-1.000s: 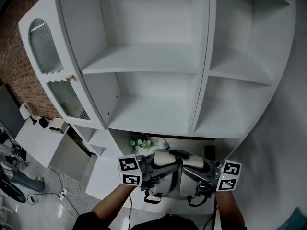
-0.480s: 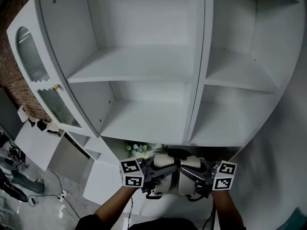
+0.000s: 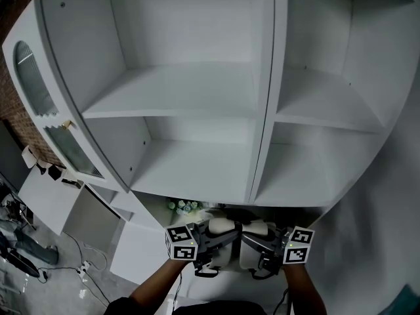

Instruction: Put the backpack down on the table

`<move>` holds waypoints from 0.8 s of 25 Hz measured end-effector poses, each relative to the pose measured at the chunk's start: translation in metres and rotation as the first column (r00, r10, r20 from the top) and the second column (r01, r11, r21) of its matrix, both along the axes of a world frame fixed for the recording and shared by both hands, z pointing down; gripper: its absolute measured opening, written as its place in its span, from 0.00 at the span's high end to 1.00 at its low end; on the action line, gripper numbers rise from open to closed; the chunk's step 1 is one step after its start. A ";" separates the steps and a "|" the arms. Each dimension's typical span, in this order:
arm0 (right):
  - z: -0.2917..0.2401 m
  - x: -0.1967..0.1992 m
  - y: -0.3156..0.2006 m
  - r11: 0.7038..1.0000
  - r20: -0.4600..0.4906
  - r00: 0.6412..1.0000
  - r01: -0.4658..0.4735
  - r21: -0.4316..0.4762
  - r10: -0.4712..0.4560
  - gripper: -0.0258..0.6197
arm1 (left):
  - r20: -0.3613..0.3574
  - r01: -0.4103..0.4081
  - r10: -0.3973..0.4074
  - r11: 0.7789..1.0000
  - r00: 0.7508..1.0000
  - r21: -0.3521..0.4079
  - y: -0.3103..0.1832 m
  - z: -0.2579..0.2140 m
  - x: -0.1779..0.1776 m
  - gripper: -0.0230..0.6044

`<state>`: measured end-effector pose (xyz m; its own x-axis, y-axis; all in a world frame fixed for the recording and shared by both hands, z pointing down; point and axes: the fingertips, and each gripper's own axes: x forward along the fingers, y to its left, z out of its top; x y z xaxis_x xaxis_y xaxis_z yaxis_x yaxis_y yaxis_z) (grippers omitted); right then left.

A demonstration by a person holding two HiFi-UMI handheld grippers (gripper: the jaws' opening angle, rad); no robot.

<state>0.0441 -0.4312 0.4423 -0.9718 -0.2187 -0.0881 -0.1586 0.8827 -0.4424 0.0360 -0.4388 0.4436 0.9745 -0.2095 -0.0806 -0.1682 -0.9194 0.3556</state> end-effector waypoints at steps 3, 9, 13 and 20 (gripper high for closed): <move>0.017 0.004 -0.007 1.000 0.012 1.000 0.008 0.009 -0.009 0.87 | 0.030 0.005 -0.005 1.000 1.000 -0.007 -0.007 0.017 0.003 0.87; 0.049 0.005 -0.016 1.000 0.015 1.000 -0.015 -0.027 0.015 0.87 | 0.019 0.036 -0.035 0.998 0.999 -0.060 -0.016 0.042 0.003 0.87; 0.056 0.004 -0.026 0.999 0.027 1.000 -0.015 -0.037 0.016 0.87 | -0.004 0.061 -0.062 0.997 0.998 -0.055 -0.025 0.049 0.002 0.87; 0.075 0.005 -0.033 0.998 0.020 0.998 -0.051 -0.034 0.052 0.87 | 0.079 0.040 -0.037 0.998 0.996 -0.038 -0.022 0.084 0.003 0.87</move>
